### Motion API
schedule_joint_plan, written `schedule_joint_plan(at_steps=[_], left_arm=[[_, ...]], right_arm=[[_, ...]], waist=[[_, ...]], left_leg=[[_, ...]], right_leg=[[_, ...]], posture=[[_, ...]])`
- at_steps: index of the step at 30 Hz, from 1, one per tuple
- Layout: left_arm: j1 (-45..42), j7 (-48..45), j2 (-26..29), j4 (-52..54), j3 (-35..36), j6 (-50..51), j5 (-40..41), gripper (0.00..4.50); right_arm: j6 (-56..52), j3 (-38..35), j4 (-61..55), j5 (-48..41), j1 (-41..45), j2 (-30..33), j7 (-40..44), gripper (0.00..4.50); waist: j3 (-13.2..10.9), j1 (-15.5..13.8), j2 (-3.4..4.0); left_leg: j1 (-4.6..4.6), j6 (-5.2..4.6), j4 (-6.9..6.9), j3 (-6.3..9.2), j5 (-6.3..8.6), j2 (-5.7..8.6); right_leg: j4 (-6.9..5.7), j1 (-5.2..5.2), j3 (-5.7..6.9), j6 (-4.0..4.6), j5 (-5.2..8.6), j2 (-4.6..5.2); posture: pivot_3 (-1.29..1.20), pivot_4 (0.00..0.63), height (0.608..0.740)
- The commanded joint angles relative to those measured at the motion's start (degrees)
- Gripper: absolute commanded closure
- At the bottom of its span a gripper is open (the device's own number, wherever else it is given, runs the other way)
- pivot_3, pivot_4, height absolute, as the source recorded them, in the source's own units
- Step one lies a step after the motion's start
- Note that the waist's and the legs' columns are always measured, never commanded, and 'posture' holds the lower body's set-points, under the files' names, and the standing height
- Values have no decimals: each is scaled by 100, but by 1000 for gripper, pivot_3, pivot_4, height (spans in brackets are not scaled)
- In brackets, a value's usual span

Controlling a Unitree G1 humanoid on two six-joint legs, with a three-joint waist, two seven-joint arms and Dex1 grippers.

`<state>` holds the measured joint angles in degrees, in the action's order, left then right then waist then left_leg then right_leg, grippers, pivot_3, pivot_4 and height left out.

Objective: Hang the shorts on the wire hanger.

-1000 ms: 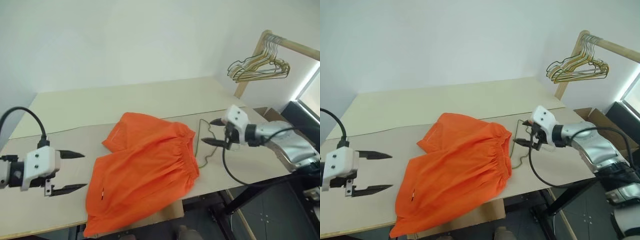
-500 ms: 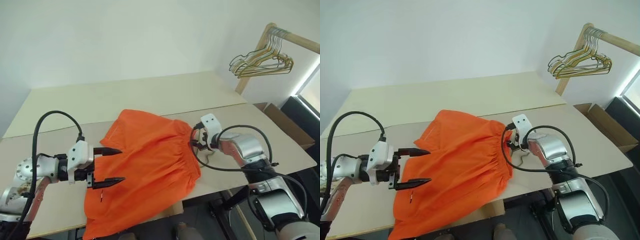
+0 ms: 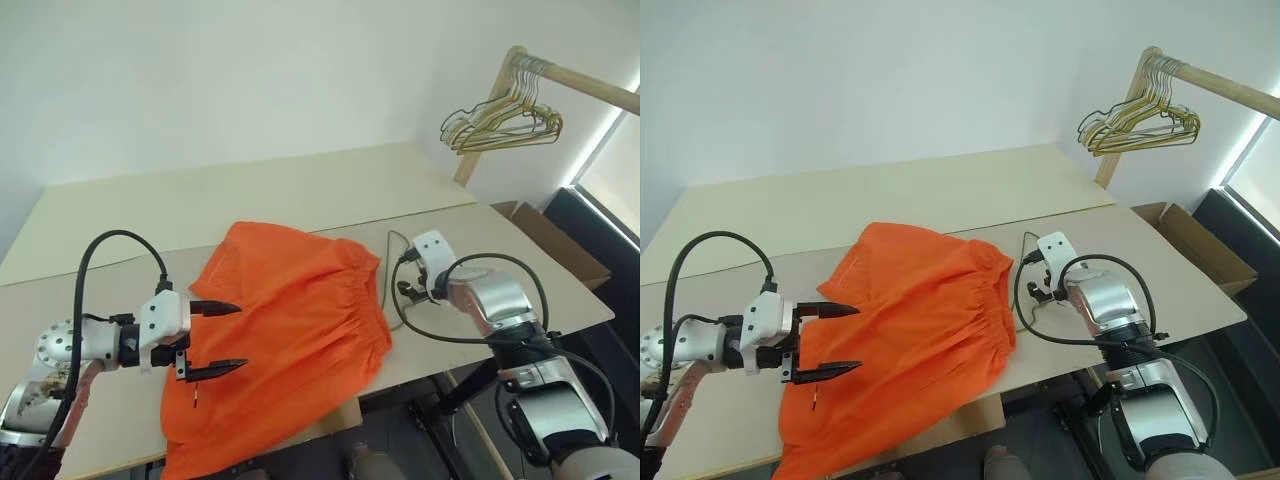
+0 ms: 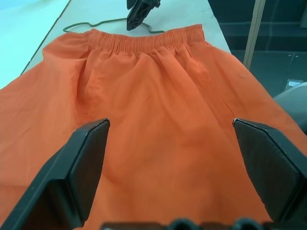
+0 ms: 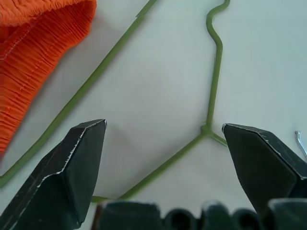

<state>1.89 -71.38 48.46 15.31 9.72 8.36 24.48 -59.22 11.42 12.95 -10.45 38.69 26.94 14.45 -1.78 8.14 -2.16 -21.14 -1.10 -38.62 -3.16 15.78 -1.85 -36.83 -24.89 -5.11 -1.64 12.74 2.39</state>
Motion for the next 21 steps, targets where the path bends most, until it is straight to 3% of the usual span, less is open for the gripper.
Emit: schedule_joint_plan(at_steps=[1, 13, 21], left_arm=[[-8, 69, -15, 109, -42, -108, -16, 51], [202, 180, -62, 307, -134, -121, -38, 51], [333, 228, -15, 344, -120, -184, -85, 51]], right_arm=[[170, -114, -41, 114, 188, -159, 62, 0], [272, 85, 379, 406, 241, -586, 227, 0], [38, 216, -59, 696, -157, -210, 427, 0]], waist=[[0, 21, 0], [0, 44, 1], [1, -17, 3]], left_leg=[[0, 0, -1, 4, 0, 0], [-1, 0, -4, 11, 0, 1], [7, 0, -5, 18, 0, 1]], right_leg=[[0, 1, 0, -1, 0, 0], [-2, 2, 1, -3, -3, 2], [2, 17, 8, -4, -3, 3]], posture=[[-34, 0, 740], [-20, 0, 740], [-13, 0, 740]])
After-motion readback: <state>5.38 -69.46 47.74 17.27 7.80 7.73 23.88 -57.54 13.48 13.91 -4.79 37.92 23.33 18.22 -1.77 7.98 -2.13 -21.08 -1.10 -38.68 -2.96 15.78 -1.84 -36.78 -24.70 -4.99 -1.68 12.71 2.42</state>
